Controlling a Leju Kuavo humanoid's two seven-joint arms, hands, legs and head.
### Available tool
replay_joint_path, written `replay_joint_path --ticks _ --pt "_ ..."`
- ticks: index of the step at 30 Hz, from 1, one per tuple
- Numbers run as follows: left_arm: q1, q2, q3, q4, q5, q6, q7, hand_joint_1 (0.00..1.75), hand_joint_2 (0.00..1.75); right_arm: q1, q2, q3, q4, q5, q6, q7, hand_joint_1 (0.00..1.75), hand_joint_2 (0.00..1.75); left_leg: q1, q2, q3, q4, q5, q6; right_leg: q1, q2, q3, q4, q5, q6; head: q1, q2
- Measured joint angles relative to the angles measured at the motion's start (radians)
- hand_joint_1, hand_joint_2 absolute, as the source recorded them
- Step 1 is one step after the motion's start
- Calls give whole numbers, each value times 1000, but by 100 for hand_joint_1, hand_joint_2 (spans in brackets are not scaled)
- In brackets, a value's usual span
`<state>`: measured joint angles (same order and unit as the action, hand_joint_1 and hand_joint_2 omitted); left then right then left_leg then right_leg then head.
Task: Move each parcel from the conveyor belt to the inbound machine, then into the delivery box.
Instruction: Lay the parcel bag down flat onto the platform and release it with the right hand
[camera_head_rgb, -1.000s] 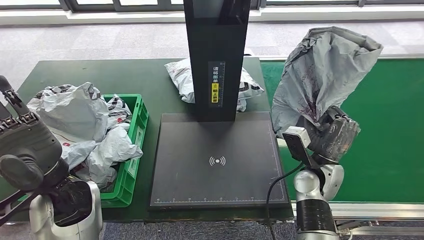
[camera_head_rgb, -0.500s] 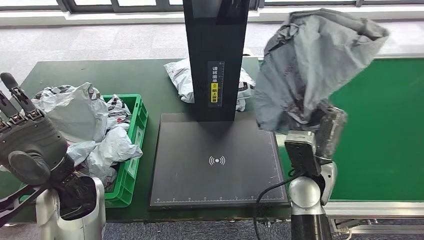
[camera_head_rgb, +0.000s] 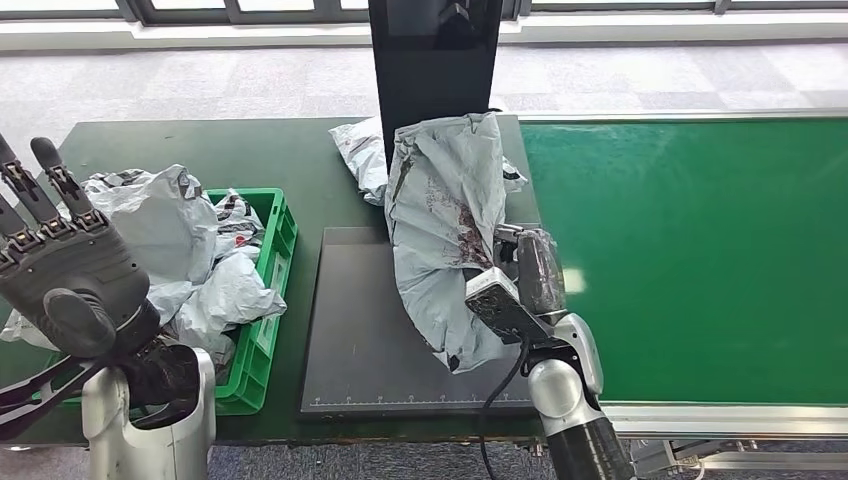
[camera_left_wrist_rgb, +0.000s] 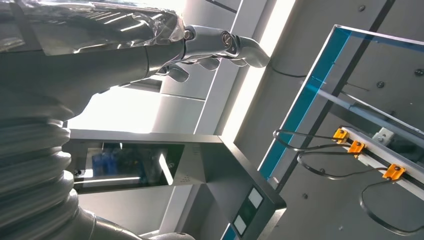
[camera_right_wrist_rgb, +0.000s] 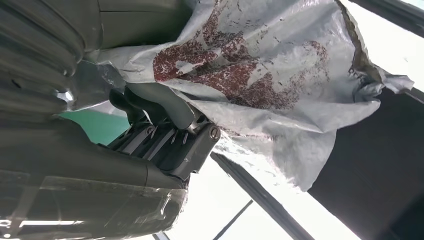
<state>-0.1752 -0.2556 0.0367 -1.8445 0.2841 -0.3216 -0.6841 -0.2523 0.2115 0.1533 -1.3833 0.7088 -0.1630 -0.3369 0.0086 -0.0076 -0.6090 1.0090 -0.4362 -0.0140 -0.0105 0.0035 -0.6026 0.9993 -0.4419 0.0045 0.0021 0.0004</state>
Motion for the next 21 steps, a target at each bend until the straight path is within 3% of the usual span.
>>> replay_joint_path --ticks 3,6,7,10,21 --pt "0 0 -4 5 -2 3 -1 0 175 -7 -5 3 39 1 22 13 175 175 0 0 0 0 0 0 0 0 0 0 0 0 0 0" --pt "0 1 -9 8 -2 11 0 0 175 -17 -11 4 80 -8 48 14 49 175 0 0 0 0 0 0 0 0 0 0 0 0 0 0" --pt "0 2 -12 8 -2 13 1 0 175 -19 -13 5 92 -12 54 14 5 131 0 0 0 0 0 0 0 0 0 0 0 0 0 0" --pt "0 4 -19 8 -2 22 3 0 175 -27 -16 7 118 -19 56 19 0 0 0 0 0 0 0 0 0 0 0 0 0 0 0 0" --pt "0 8 -29 8 -2 36 12 0 175 -34 -18 7 146 -27 38 31 0 0 0 0 0 0 0 0 0 0 0 0 0 0 0 0"
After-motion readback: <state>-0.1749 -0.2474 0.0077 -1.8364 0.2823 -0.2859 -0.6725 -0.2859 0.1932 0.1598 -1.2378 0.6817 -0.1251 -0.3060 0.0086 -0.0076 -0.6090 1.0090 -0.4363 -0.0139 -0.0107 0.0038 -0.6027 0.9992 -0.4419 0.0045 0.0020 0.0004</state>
